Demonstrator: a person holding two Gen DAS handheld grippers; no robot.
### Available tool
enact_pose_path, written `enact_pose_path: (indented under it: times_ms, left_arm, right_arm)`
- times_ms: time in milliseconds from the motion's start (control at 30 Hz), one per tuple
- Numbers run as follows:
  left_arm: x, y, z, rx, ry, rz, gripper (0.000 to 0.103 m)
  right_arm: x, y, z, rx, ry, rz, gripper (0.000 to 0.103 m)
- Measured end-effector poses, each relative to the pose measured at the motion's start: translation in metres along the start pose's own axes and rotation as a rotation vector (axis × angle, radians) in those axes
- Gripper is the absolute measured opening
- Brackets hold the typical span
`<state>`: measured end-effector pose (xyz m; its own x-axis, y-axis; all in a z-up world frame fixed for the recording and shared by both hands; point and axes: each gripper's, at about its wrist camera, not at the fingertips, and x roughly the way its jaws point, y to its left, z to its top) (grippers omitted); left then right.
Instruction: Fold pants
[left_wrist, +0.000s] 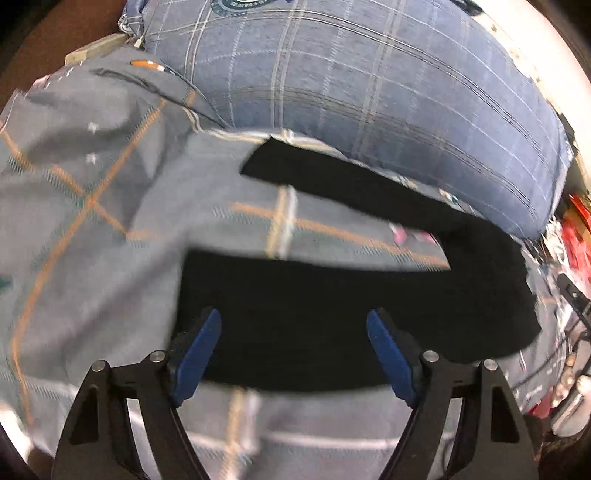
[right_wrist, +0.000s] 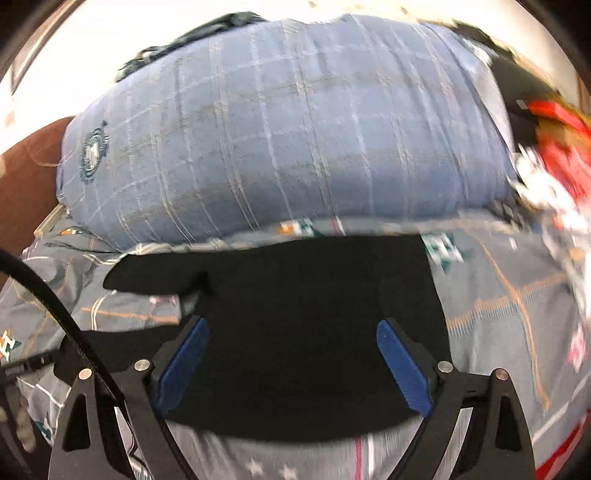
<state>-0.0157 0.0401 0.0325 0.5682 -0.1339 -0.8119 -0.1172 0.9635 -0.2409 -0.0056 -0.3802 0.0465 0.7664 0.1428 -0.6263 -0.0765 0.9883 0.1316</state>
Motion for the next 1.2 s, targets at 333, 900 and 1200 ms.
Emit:
enact_pose_path:
  times_ms: [333, 900, 1200]
  left_arm:
    - [0.095, 0.021, 0.119, 0.009, 0.11, -0.048, 0.081]
    - [0.198, 0.02, 0.185, 0.045, 0.156, -0.052, 0.081]
    - [0.209, -0.005, 0.18, 0.136, 0.158, -0.065, 0.087]
  right_arm:
    - [0.143, 0.062, 0.077, -0.27, 0.298, 0.207, 0.092]
    - [0.253, 0.028, 0.098, -0.337, 0.461, 0.161, 0.089]
    - [0.264, 0.018, 0.088, -0.278, 0.495, 0.236, 0.089]
